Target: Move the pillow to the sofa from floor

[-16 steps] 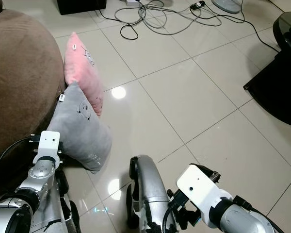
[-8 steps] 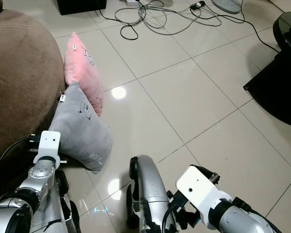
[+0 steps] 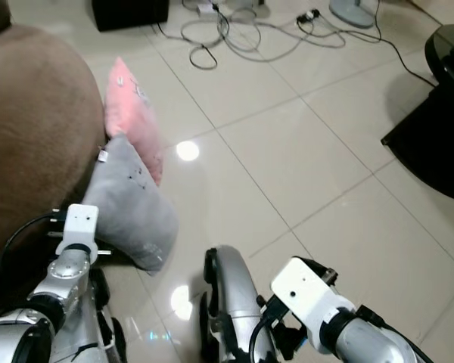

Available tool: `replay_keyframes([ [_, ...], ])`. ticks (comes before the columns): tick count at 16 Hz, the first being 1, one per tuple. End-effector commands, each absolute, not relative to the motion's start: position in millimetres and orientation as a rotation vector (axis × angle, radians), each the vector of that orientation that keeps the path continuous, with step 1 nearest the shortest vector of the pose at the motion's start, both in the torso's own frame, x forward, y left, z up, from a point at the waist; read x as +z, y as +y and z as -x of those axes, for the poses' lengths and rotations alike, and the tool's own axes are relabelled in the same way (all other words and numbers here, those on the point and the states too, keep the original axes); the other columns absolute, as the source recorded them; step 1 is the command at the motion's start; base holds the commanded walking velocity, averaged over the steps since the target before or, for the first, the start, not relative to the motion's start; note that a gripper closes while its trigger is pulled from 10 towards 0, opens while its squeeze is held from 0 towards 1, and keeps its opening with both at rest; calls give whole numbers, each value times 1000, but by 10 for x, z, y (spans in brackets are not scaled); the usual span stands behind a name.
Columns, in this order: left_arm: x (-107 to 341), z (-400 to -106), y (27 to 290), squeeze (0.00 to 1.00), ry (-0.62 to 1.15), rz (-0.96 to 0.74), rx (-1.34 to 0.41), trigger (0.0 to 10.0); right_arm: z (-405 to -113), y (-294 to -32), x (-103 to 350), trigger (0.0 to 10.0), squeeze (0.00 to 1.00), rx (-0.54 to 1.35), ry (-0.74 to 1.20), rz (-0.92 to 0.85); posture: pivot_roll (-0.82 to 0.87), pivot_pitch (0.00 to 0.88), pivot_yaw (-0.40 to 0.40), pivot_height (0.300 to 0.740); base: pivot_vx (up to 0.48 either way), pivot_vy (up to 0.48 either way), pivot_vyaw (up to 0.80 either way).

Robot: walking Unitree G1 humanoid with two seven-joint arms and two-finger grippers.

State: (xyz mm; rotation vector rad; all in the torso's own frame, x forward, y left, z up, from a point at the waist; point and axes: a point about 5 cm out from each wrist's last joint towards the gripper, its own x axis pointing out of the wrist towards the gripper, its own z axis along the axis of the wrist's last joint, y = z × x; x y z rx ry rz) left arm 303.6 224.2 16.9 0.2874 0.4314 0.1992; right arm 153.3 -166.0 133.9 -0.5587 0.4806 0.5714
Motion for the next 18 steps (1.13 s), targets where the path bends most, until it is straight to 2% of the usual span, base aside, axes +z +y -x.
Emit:
replay_keyframes([
  [1, 118, -3011, 2124, 0, 425, -219, 169, 0, -1570, -1699, 1249, 10000, 0, 552, 497, 553, -264, 133, -111, 557, 0, 0, 0],
  [5, 117, -3022, 1641, 0, 324, -107, -15, 0, -1769, -1731, 1046, 10000, 0, 468, 460, 486, -198, 38, 12, 557, 0, 0, 0],
  [7, 331, -3086, 1203, 0, 135, -65, -243, 0, -1894, -1806, 998, 10000, 0, 373, 412, 441, -164, 0, 66, 557, 0, 0, 0],
  [9, 598, -3139, 915, 0, -30, -59, -405, 0, -2006, -1874, 875, 10000, 0, 278, 401, 418, -128, 0, 96, 557, 0, 0, 0],
  [11, 897, -3215, 816, 0, -164, -53, -474, 0, -2126, -1858, 868, 10000, 0, 225, 375, 386, -97, 0, 99, 557, 0, 0, 0],
  [12, 1097, -3247, 830, 0, -247, -83, -494, 0, -2203, -1832, 886, 10000, 0, 195, 345, 340, -73, 0, 106, 557, 0, 0, 0],
  [14, 1388, -3293, 1026, 0, -316, -27, -391, 0, -2338, -1713, 966, 10000, 0, 214, 257, 301, -49, 0, 128, 576, 0, 0, 0],
  [16, 1507, -3309, 1160, 0, -320, -20, -355, 0, -2478, -1653, 1014, 10000, 0, 202, 214, 284, -4, 0, 122, 591, 0, 0, 0],
  [18, 1519, -3226, 1309, 0, -269, 57, -302, 0, -2599, -1584, 1045, 10000, 0, 204, 175, 264, 31, 0, 107, 611, 0, 0, 0],
])
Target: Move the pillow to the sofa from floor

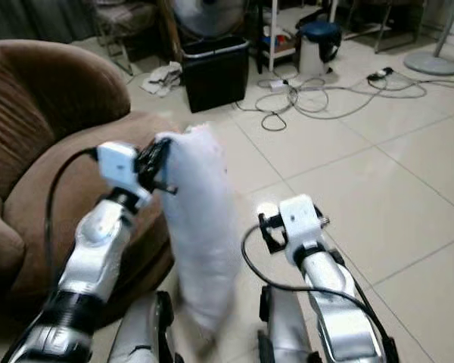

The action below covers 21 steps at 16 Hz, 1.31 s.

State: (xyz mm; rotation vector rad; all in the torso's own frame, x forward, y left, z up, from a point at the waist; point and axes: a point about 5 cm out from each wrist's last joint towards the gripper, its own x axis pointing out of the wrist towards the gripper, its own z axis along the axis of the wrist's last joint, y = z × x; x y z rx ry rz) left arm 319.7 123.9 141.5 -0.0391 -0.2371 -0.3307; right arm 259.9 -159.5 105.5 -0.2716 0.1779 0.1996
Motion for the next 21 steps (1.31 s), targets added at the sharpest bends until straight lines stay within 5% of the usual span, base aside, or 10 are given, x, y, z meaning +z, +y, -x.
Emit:
replay_keyframes([
  [1, 1413, -3165, 1407, 0, -209, 65, -268, 0, -2636, -1540, 1035, 10000, 0, 211, 169, 265, 29, 0, 109, 621, 0, 0, 0],
  [2, 1344, -3078, 1537, 0, -153, 48, -201, 2549, -2691, -1495, 1054, 10000, 0, 213, 149, 255, 35, 0, 106, 636, 0, 0, 0],
  [3, 1325, -3058, 1558, 0, -139, 48, -188, 2549, -2703, -1490, 1060, 10000, 0, 212, 146, 253, 35, 0, 106, 641, 0, 0, 0],
  [4, 1259, -3025, 1628, 0, -85, 34, -149, 10000, -2757, -1472, 1062, 10000, 0, 200, 141, 245, 44, 0, 97, 651, 0, 0, 0],
  [13, 1385, -2940, 1489, 0, -104, 100, -130, 10000, -3012, -1425, 1202, 10000, 0, 205, 73, 229, 73, 0, 64, 736, 0, 0, 0],
  [21, 1357, -2928, 1427, 0, -103, -64, -151, 10000, -3022, -1480, 1131, 10000, 0, 198, 112, 262, 71, 0, 38, 740, 0, 0, 0],
])
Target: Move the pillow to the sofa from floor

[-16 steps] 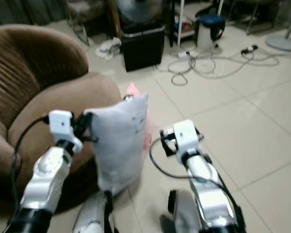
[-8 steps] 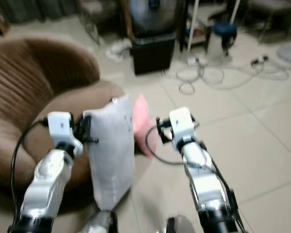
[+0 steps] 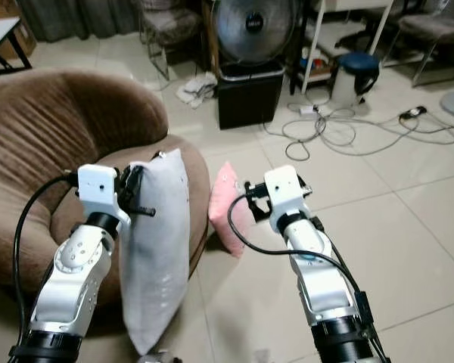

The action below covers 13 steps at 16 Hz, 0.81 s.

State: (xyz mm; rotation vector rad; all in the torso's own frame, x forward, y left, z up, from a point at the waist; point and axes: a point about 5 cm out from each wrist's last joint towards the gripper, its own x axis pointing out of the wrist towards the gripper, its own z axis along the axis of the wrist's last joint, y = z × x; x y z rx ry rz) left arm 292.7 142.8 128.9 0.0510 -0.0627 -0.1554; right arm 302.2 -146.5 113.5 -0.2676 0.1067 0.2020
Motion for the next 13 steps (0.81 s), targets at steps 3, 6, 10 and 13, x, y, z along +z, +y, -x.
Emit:
replay_keyframes([
  [3, 1370, -2936, 1415, 0, -104, -89, -157, 10000, -3060, -1501, 1081, 10000, 0, 163, 143, 225, 84, 0, 35, 740, 0, -220, 0],
  [6, 1375, -2943, 1394, 0, -107, -97, -161, 10000, -3061, -1478, 1077, 10000, 0, 175, 145, 270, 77, 0, 43, 740, 0, -393, 267],
  [10, 1377, -2968, 1357, 0, -105, -107, -186, 10000, -3029, -1479, 1056, 10000, 0, 169, 147, 265, 67, 0, 51, 740, 0, -393, 800],
  [13, 1376, -2983, 1342, 0, -105, -116, -187, 10000, -3017, -1513, 1036, 10000, 0, 151, 157, 264, 52, 0, 63, 740, 0, -380, 210],
])
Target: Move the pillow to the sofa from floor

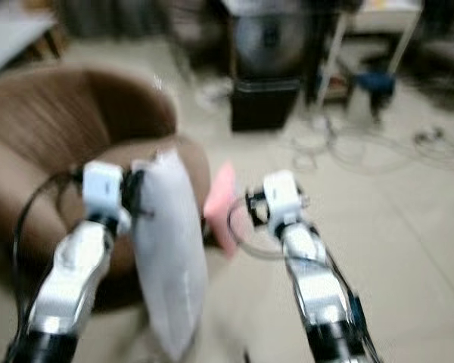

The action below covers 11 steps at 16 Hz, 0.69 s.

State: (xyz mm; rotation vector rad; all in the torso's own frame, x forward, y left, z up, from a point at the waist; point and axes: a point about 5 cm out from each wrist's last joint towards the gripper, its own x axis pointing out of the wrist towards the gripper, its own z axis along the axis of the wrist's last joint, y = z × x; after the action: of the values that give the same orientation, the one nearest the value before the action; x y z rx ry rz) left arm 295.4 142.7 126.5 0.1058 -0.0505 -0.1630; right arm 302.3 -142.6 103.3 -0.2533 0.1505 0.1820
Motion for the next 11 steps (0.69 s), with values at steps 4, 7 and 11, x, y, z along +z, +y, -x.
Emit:
replay_keyframes([
  [4, 1401, -3010, 1376, 0, -110, -135, -171, 10000, -3005, -1514, 1016, 10000, 0, 144, 166, 253, 43, 0, 75, 740, 0, 0, 0],
  [7, 1418, -3013, 1403, 0, -121, -117, -161, 10000, -3015, -1516, 1036, 10000, 0, 139, 156, 240, 43, 0, 77, 740, 0, 0, 0],
  [11, 1426, -3006, 1433, 0, -127, -115, -153, 10000, -3028, -1503, 1040, 10000, 0, 149, 153, 235, 52, 0, 72, 740, 301, 0, 0],
])
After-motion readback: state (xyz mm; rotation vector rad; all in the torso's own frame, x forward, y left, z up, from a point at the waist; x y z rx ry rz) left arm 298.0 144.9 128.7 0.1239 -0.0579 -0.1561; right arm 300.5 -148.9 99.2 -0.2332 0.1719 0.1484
